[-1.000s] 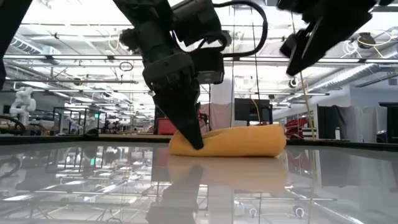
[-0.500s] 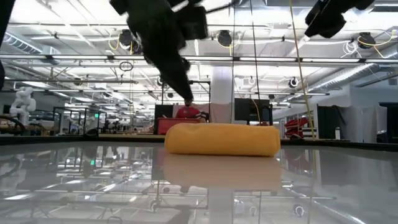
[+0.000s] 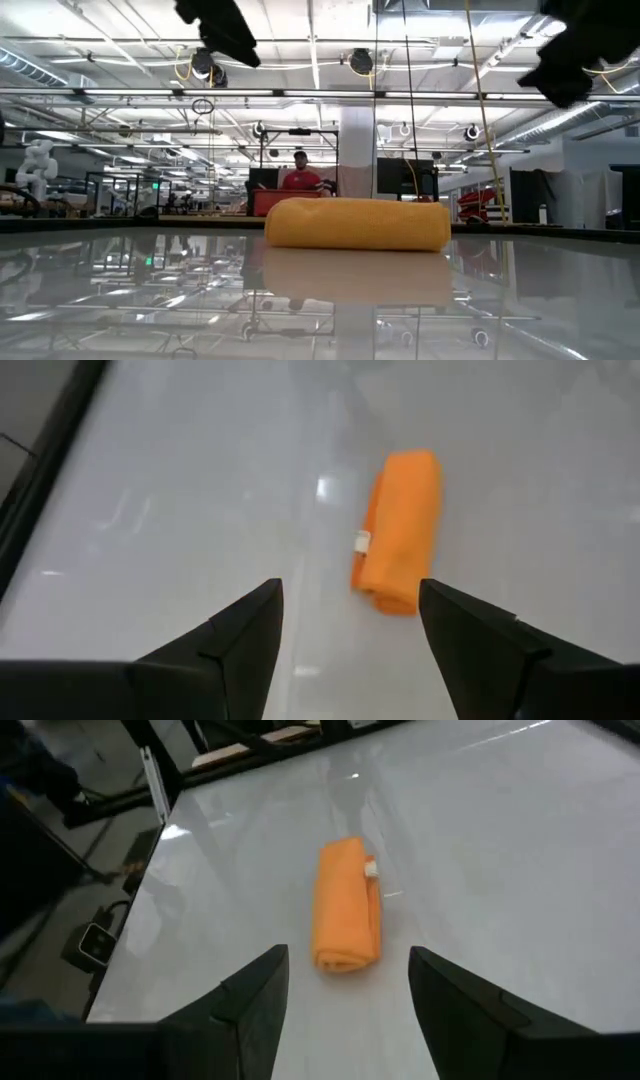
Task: Roll towel
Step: Return to Home Position
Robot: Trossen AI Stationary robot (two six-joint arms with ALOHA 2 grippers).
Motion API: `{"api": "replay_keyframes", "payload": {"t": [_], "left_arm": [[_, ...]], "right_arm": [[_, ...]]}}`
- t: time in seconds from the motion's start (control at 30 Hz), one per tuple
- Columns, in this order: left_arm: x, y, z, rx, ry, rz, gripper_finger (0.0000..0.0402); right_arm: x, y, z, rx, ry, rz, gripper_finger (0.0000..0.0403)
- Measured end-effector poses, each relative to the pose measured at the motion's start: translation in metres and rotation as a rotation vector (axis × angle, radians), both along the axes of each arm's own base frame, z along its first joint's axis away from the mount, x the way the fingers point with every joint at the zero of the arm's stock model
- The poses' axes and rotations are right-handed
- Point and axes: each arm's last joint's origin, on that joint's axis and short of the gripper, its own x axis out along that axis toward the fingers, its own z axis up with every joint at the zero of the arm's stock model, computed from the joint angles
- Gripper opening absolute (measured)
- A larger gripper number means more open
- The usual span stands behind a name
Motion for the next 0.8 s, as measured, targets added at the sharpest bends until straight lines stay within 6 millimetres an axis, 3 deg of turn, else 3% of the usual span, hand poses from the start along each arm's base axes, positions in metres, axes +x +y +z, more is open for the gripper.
{"api": "replay_keyframes", "payload": {"t": [0.17,0.4,0.5,0.6,0.8], "left_arm": [[-0.036,0.003,-0.01,-0.088,-0.105,0.097,0.0239],[-0.077,-0.003,-0.07,-0.26,-0.168,0.222,0.0239],[-0.09,-0.007,-0.097,-0.328,-0.19,0.262,0.0239],[-0.099,-0.011,-0.119,-0.375,-0.231,0.3,0.0239],[-0.111,-0.016,-0.148,-0.408,-0.358,0.354,0.0239]], "right_arm": [[-0.012,-0.005,-0.04,0.075,-0.063,-0.027,0.0198],[-0.019,-0.009,-0.083,0.143,-0.129,-0.076,0.0198],[-0.02,-0.01,-0.094,0.168,-0.138,-0.086,0.0198],[-0.02,-0.01,-0.094,0.159,-0.167,-0.101,0.0198],[-0.02,-0.013,-0.094,0.091,-0.181,-0.177,0.0198]]}}
